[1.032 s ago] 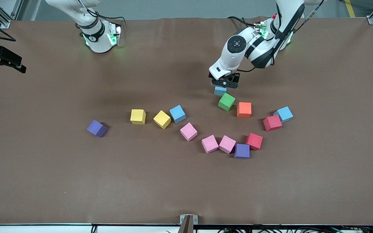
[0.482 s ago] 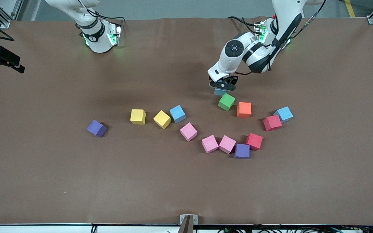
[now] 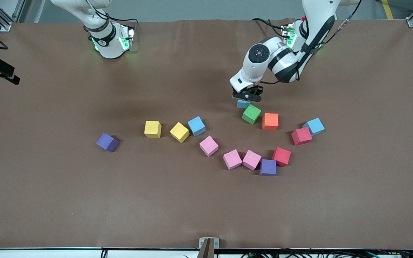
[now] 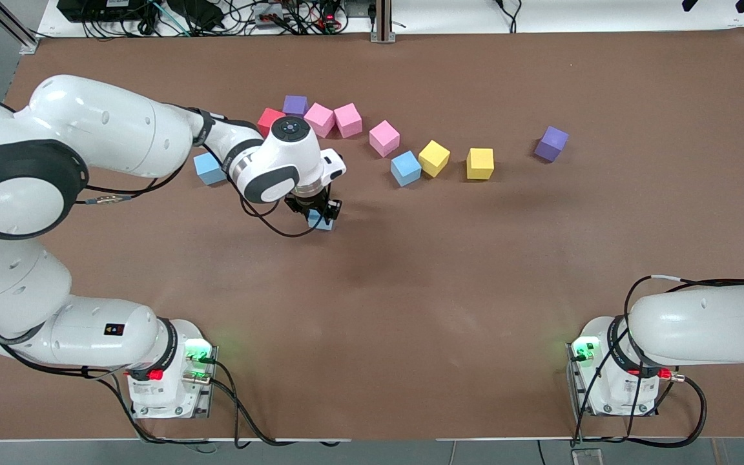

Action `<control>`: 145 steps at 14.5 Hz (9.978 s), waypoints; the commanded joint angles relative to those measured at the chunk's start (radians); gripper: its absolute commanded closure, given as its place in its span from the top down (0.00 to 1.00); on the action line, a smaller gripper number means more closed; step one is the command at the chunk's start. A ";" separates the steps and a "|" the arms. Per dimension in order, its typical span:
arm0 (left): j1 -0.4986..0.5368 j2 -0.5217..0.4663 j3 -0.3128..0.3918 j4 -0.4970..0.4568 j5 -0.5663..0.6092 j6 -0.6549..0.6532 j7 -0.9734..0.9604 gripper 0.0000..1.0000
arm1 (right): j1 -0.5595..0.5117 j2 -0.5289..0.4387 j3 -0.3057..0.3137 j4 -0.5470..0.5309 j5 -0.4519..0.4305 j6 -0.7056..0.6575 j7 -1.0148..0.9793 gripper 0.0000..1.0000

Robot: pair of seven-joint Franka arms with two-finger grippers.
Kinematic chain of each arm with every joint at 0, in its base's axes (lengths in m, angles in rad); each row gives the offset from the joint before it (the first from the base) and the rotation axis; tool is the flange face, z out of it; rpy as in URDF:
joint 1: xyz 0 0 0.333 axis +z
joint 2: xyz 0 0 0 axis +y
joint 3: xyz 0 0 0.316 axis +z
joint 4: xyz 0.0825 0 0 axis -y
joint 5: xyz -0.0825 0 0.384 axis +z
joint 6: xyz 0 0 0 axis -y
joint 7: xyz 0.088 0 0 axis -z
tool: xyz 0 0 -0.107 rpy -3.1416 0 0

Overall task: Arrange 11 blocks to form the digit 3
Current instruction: 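Close the left gripper on the blue cube and lift it, then place the blue cube mid-table while the right gripper reaches another blue cube, then grasp the blue cube with the right gripper while the left grasps green, then carry the blue cube beside the first blue with the right gripper, then set the green cube beside the blue cubes with the left gripper, then open both grippers and move them toward the yellow and orange cubes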

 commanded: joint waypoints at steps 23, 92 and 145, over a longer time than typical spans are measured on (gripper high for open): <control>-0.553 0.252 0.214 0.402 0.002 -0.081 -0.377 0.40 | 0.313 0.274 0.026 -0.024 0.125 0.195 1.022 1.00; -0.097 0.094 0.096 0.235 0.173 -0.101 -1.163 0.50 | 0.967 0.193 0.029 -0.958 0.217 1.204 2.288 0.00; -0.010 -0.005 0.073 0.368 0.006 -0.256 -0.964 1.00 | 0.985 0.262 0.017 -0.629 0.219 0.847 2.270 1.00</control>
